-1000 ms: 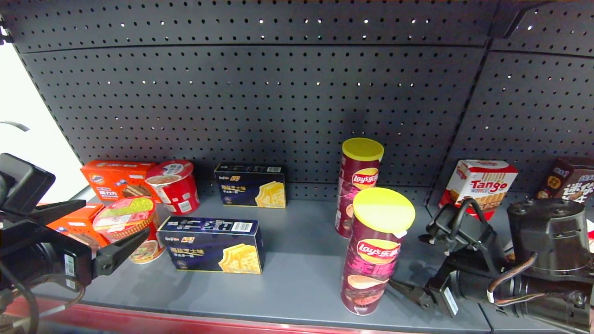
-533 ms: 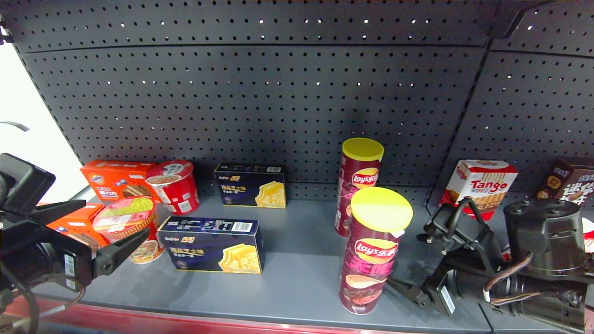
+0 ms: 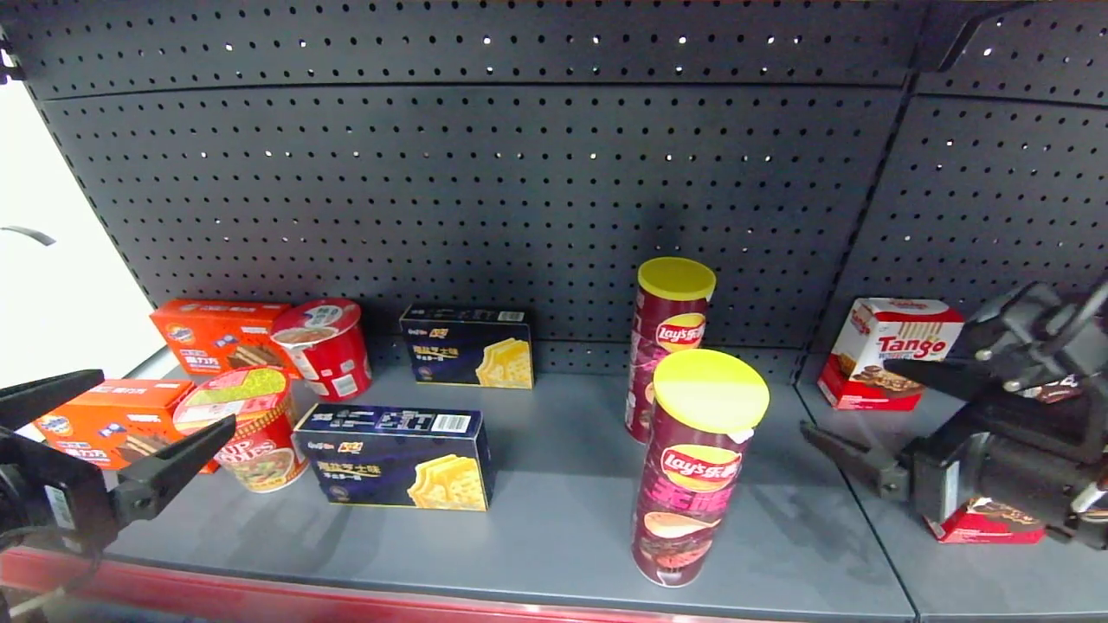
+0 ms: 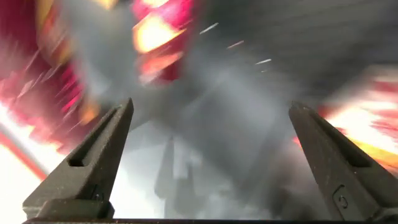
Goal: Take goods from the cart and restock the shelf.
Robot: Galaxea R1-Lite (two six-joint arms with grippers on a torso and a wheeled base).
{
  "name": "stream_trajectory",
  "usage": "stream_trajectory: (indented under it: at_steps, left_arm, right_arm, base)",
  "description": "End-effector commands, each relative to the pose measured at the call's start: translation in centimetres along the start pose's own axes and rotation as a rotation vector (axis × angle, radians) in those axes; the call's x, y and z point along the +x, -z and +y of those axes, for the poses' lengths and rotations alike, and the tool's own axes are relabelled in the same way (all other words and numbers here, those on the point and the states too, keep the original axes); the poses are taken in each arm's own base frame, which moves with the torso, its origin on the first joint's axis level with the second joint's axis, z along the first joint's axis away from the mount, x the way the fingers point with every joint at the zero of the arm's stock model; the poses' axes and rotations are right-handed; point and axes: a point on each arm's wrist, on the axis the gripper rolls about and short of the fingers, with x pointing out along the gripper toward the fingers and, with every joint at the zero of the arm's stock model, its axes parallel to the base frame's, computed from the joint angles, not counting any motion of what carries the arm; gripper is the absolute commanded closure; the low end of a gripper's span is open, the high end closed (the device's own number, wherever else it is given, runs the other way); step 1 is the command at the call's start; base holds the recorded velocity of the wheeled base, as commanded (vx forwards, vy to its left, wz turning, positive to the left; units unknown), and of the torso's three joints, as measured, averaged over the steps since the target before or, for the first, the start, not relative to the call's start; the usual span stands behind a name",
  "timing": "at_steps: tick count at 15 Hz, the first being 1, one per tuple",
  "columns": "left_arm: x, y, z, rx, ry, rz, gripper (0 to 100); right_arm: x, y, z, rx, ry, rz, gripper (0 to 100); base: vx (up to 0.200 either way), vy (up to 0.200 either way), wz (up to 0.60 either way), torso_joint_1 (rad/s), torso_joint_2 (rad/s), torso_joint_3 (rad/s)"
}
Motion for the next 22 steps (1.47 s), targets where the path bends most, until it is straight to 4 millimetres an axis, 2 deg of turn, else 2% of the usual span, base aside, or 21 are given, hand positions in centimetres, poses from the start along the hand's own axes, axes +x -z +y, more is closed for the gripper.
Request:
stream_trajectory:
  at_steps: [1,3,4,5,8,9,12,14,15,16,18,20,22]
  left_arm:
    - [-2.1,1.7,0.4,-0.016,-0.086,-0.014,0]
    - [-3.1,3.1,0.3,-0.023,-0.116,-0.002,0]
    - [-3.1,3.1,0.3,-0.023,-0.118,-0.004,0]
    - [-4.2,4.6,0.1,-0.028,-0.152,0.001,0]
    - [-6.0,5.8,-0.3,-0.028,-0.244,-0.022,0]
    - [-6.2,6.2,-0.3,-0.031,-0.281,-0.011,0]
    - [-7.1,9.1,-1.0,-0.037,-0.316,0.02,0]
    - [-7.5,10.0,-1.3,-0.039,-0.316,0.012,0]
    - [-7.5,10.0,-1.3,-0.039,-0.316,0.012,0]
    - [-7.8,11.3,-1.6,-0.062,-0.31,0.015,0]
    - [-8.1,12.0,-1.8,-0.079,-0.303,0.006,0]
    - [-8.6,12.8,-2.2,-0.079,-0.27,0.003,0]
    - [-10.0,14.5,-2.9,-0.066,-0.145,-0.036,0]
  right_arm:
    - [-4.2,-1.5,-1.5,0.073,0.156,-0.127,0]
    - [-5.0,-1.5,-2.6,0.099,0.252,-0.135,0]
    - [-5.1,-1.5,-2.6,0.099,0.256,-0.136,0]
    - [-5.9,-1.7,-3.8,0.11,0.346,-0.153,0]
    - [-9.4,-0.1,-4.7,0.119,0.524,-0.168,0]
    - [-10.2,0.5,-4.5,0.122,0.568,-0.167,0]
    - [-12.6,4.9,-2.7,0.134,0.67,-0.111,0]
    - [-13.2,7.0,-2.1,0.143,0.74,-0.068,0]
    - [-13.2,7.0,-2.1,0.143,0.74,-0.068,0]
    - [-13.7,9.2,-1.8,0.167,0.876,0.004,0]
    - [-14.3,10.0,-1.5,0.196,0.968,0.013,0]
    - [-14.8,11.0,-0.8,0.196,0.957,-0.005,0]
    - [-15.3,12.0,0.1,0.186,0.822,-0.039,0]
  base:
    - [0.0,0.0,0.0,0.0,0.0,0.0]
    - [0.0,0.0,0.0,0.0,0.0,0.0]
    - [0.0,0.0,0.0,0.0,0.0,0.0]
    - [0.0,0.0,0.0,0.0,0.0,0.0]
    - [0.0,0.0,0.0,0.0,0.0,0.0]
    - [0.0,0.0,0.0,0.0,0.0,0.0]
    - [0.0,0.0,0.0,0.0,0.0,0.0]
    - [0.0,0.0,0.0,0.0,0.0,0.0]
    - [0.0,0.0,0.0,0.0,0.0,0.0]
    - [0.0,0.0,0.0,0.0,0.0,0.0]
    - [0.0,0.0,0.0,0.0,0.0,0.0]
    - [0.0,0.0,0.0,0.0,0.0,0.0]
    - [0.0,0.0,0.0,0.0,0.0,0.0]
